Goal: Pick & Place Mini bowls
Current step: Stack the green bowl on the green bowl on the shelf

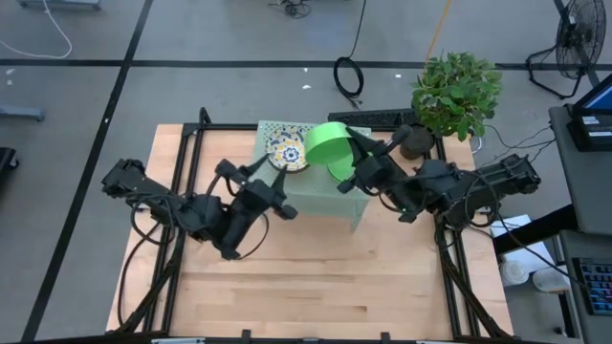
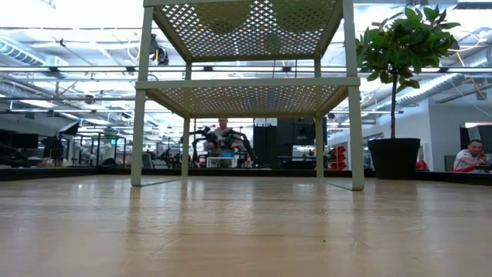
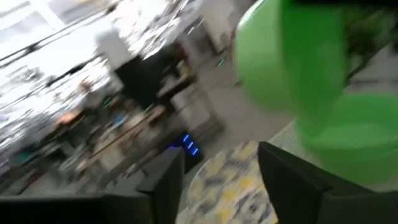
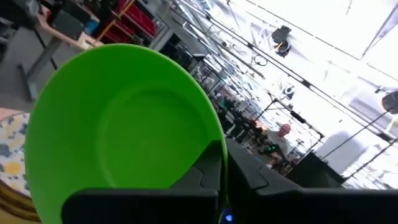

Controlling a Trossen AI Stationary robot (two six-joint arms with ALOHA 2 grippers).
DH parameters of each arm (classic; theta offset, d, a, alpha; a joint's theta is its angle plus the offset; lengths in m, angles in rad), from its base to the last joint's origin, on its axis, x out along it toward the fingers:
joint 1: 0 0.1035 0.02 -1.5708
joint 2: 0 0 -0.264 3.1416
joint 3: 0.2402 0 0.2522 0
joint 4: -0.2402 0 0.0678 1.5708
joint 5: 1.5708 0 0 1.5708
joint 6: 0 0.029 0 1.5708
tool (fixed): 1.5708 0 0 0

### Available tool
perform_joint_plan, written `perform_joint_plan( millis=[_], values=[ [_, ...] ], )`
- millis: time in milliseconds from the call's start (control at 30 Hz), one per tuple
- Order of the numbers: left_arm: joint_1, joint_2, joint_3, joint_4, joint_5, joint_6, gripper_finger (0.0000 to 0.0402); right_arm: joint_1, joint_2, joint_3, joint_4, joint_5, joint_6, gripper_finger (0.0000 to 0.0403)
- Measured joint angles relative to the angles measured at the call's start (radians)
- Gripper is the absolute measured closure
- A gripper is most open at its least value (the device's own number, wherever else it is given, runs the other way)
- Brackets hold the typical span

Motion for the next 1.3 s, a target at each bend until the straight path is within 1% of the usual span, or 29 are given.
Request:
perform_joint_plan(
  millis=[33, 133, 200, 267, 333, 367, 433, 500, 533, 567, 600, 667, 733, 800, 900, 1000, 1067, 1133, 1200, 1233, 1300],
  values=[
    [-0.002, 0.000, 0.000, -0.005, -0.033, -0.001, 0.0186, 0.000, -0.001, 0.000, 0.011, 0.006, -0.019, 0.0403],
    [-0.033, 0.000, -0.001, -0.044, -0.031, -0.035, 0.0166, 0.000, -0.010, 0.000, 0.061, 0.012, -0.065, 0.0403],
    [-0.069, 0.000, -0.002, -0.063, 0.027, -0.050, 0.0166, 0.000, -0.022, 0.000, 0.088, 0.013, -0.082, 0.0403],
    [-0.107, -0.001, -0.002, -0.120, 0.123, -0.107, 0.0174, 0.000, -0.036, 0.001, 0.092, 0.000, -0.080, 0.0403],
    [-0.138, -0.002, -0.002, -0.241, 0.269, -0.222, 0.0188, 0.007, -0.053, 0.001, 0.051, -0.034, -0.040, 0.0403],
    [-0.152, -0.007, -0.002, -0.329, 0.372, -0.297, 0.0196, 0.011, -0.061, 0.001, 0.023, -0.057, -0.005, 0.0403],
    [-0.164, -0.015, -0.002, -0.493, 0.630, -0.457, 0.0212, 0.024, -0.074, 0.001, -0.049, -0.109, 0.074, 0.0403],
    [-0.155, -0.020, -0.002, -0.601, 0.900, -0.579, 0.0227, 0.037, -0.086, 0.001, -0.118, -0.168, 0.149, 0.0403],
    [-0.149, -0.021, -0.002, -0.635, 1.000, -0.616, 0.0235, 0.041, -0.090, 0.001, -0.138, -0.197, 0.190, 0.0403],
    [-0.142, -0.021, -0.002, -0.661, 1.061, -0.643, 0.0241, 0.043, -0.095, 0.001, -0.160, -0.221, 0.231, 0.0403],
    [-0.135, -0.020, -0.002, -0.680, 1.091, -0.665, 0.0247, 0.043, -0.099, 0.011, -0.201, -0.234, 0.271, 0.0403],
    [-0.123, -0.020, -0.002, -0.703, 1.086, -0.694, 0.0257, 0.041, -0.101, 0.064, -0.333, -0.262, 0.377, 0.0403],
    [-0.114, -0.033, -0.002, -0.735, 1.031, -0.715, 0.0264, 0.031, -0.099, 0.142, -0.526, -0.300, 0.504, 0.0403],
    [-0.109, -0.057, -0.002, -0.773, 0.989, -0.755, 0.0268, 0.006, -0.082, 0.242, -0.704, -0.379, 0.635, 0.0403],
    [-0.085, -0.088, -0.002, -0.827, 1.003, -0.801, 0.0270, -0.050, -0.043, 0.410, -0.932, -0.466, 0.786, 0.0403],
    [-0.050, -0.106, -0.002, -0.881, 1.030, -0.850, 0.0270, -0.129, 0.001, 0.590, -1.154, -0.477, 0.895, 0.0403],
    [-0.026, -0.116, -0.002, -0.909, 1.030, -0.878, 0.0270, -0.204, 0.028, 0.682, -1.312, -0.528, 0.969, 0.0403],
    [-0.003, -0.123, -0.002, -0.940, 1.029, -0.907, 0.0270, -0.291, 0.050, 0.727, -1.446, -0.641, 1.034, 0.0403],
    [0.017, -0.122, -0.002, -0.963, 1.031, -0.933, 0.0270, -0.376, 0.060, 0.728, -1.539, -0.753, 1.077, 0.0403],
    [0.025, -0.122, -0.002, -0.972, 1.031, -0.943, 0.0270, -0.414, 0.065, 0.722, -1.576, -0.789, 1.090, 0.0403],
    [0.038, -0.122, -0.002, -0.979, 1.032, -0.957, 0.0270, -0.482, 0.075, 0.704, -1.597, -0.839, 1.105, 0.0403]
  ],
)
